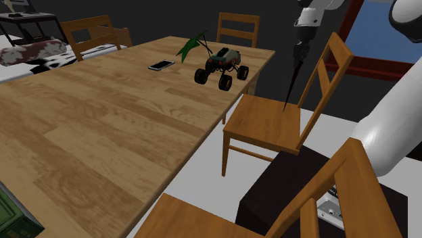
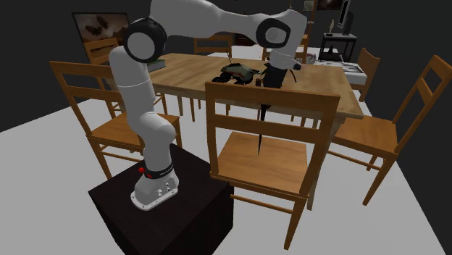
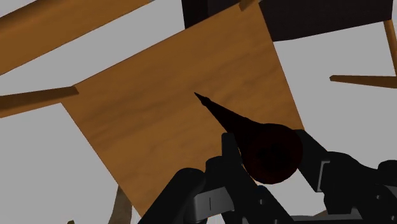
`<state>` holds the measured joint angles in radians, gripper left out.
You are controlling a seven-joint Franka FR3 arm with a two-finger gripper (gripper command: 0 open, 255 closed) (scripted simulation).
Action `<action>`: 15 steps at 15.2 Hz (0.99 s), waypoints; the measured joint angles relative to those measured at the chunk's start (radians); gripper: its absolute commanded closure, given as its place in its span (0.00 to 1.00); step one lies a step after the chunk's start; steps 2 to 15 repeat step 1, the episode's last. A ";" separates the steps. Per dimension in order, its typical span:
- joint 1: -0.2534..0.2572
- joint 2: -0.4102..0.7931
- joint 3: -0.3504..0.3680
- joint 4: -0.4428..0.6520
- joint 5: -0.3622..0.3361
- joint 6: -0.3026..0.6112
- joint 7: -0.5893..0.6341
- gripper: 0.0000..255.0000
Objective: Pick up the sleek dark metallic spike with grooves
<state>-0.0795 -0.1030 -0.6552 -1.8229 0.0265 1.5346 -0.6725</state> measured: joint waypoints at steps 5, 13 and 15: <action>0.002 -0.004 0.003 0.005 -0.001 -0.008 0.005 1.00; 0.002 -0.004 0.003 0.005 -0.001 -0.008 0.005 1.00; 0.002 -0.004 0.003 0.005 -0.001 -0.008 0.005 1.00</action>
